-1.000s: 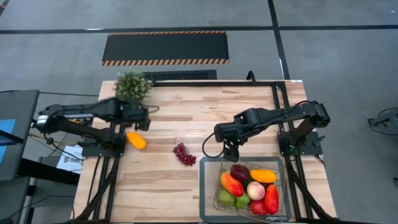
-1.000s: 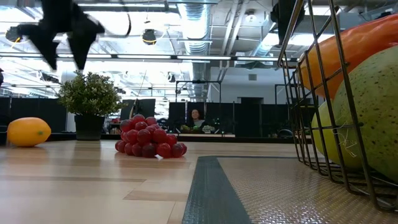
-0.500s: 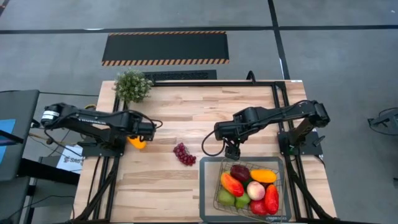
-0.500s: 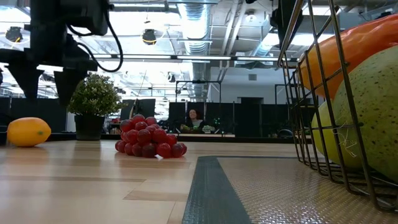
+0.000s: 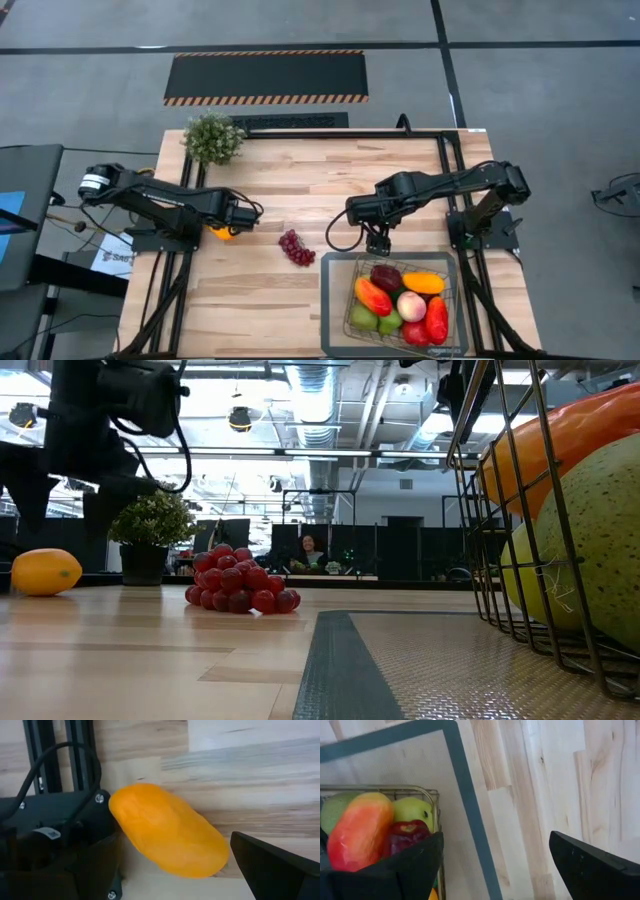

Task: Build produce basket
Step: Put the yellow mango into the wire basket

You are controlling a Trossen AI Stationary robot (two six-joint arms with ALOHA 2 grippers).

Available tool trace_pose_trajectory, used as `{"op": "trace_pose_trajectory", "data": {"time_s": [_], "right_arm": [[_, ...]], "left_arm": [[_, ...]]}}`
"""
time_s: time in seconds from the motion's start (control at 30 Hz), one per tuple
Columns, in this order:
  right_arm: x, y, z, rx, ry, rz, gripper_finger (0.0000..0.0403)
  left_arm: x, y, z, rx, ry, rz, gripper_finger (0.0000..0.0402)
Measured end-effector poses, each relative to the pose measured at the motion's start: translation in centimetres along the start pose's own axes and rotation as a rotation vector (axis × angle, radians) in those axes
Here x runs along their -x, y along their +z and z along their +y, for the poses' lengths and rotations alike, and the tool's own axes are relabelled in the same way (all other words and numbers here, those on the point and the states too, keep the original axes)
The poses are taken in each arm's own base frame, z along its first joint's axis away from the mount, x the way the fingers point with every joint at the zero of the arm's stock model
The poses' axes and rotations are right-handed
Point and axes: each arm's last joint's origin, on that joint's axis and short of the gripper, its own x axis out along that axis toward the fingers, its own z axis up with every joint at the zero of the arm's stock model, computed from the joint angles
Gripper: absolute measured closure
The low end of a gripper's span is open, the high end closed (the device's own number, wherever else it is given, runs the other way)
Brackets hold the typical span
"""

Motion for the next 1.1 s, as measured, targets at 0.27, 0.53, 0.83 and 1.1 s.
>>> {"op": "trace_pose_trajectory", "data": {"time_s": [0.27,0.53,0.83,1.1], "right_arm": [[0.0,-0.1,-0.2,0.019,-0.01,0.019,0.0024],[0.0,-0.1,-0.8,0.062,-0.021,0.042,0.0024],[0.0,-0.5,-1.2,0.088,-0.046,0.086,0.0024],[0.0,-0.5,-1.5,0.103,-0.061,0.089,0.0024]], "left_arm": [[-0.9,-0.8,-0.8,0.076,0.077,-0.012,0.0042],[-2.2,-1.9,-2.0,0.164,0.155,-0.068,0.0042],[-3.7,-3.3,-4.0,0.167,0.107,-0.002,0.0042],[-3.9,-2.9,-6.3,0.06,-0.117,-0.078,0.0042]]}}
